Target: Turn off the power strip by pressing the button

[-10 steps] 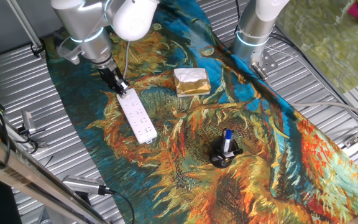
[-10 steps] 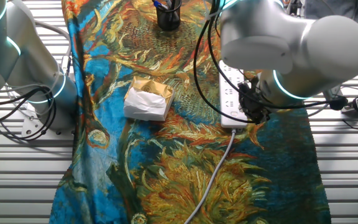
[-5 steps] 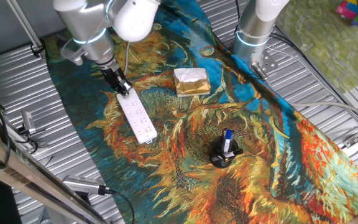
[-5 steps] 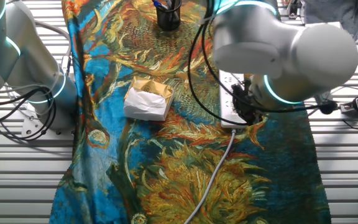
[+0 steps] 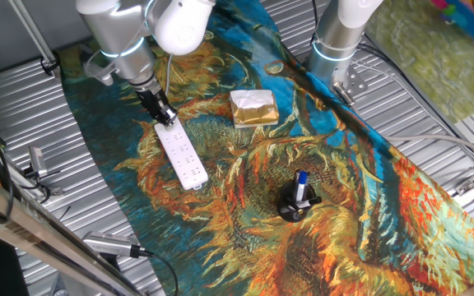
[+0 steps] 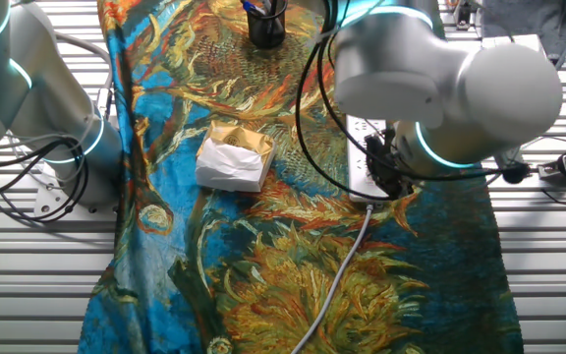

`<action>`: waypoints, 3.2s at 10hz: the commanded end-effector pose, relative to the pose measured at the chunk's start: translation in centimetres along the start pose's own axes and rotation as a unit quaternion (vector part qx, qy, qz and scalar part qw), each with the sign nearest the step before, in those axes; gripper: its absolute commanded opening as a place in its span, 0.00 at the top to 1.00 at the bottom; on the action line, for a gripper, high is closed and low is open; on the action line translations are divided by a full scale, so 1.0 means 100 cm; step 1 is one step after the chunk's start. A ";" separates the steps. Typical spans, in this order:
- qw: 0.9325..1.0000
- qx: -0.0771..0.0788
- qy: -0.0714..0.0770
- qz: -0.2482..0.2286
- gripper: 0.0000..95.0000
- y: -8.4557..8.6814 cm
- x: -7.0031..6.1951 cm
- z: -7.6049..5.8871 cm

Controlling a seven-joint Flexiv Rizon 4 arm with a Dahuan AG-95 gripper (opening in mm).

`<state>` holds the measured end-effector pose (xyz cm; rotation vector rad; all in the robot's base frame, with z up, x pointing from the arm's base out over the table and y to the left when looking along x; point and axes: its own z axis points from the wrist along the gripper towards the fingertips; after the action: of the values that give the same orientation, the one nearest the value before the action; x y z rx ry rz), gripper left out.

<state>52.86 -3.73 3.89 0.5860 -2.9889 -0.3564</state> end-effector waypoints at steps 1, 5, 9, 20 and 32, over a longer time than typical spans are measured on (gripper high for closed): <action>1.000 -0.007 -0.003 0.012 1.00 -0.005 -0.001 0.006; 1.000 -0.022 -0.001 0.018 1.00 -0.005 0.000 0.005; 1.000 -0.020 -0.002 0.011 1.00 -0.006 0.000 0.006; 1.000 -0.012 0.015 0.024 1.00 0.015 0.005 -0.004; 0.998 -0.004 0.015 0.057 1.00 0.049 -0.012 -0.030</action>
<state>52.82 0.76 7.94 0.4129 -2.9722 -0.3501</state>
